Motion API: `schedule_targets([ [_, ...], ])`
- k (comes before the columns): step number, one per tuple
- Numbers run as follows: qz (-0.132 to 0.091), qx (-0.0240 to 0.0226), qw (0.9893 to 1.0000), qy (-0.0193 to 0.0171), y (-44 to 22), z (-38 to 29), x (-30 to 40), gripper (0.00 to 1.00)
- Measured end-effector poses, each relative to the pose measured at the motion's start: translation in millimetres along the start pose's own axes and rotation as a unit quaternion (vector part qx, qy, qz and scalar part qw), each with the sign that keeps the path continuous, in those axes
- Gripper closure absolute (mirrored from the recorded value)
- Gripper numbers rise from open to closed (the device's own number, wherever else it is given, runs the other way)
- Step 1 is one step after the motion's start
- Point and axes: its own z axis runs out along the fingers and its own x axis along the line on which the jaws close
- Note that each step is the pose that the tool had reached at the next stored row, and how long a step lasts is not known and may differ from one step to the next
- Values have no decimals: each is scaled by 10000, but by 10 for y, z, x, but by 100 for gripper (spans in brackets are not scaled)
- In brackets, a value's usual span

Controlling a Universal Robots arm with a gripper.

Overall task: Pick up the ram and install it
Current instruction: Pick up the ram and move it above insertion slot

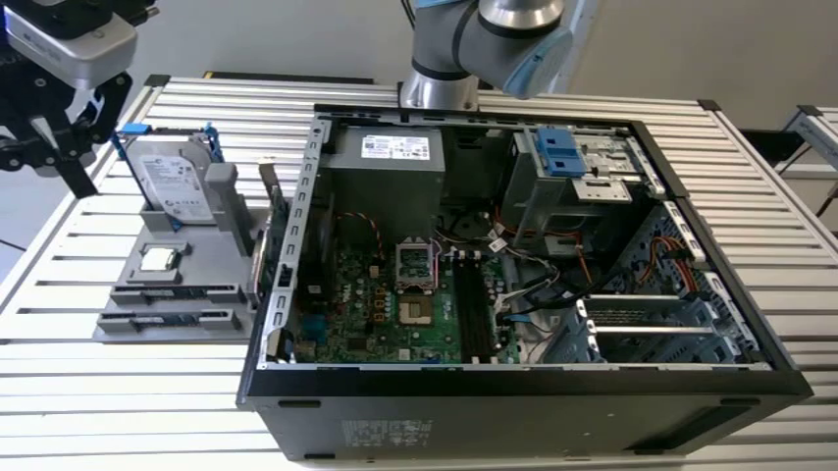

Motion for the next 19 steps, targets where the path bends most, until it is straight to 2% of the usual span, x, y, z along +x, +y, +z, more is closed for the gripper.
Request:
schedule_targets([
  [10,-399,31,9992,30,0,0,0,100],
  [15,-594,50,9982,48,0,0,0,100],
  [19,-786,63,9969,61,0,0,0,100],
])
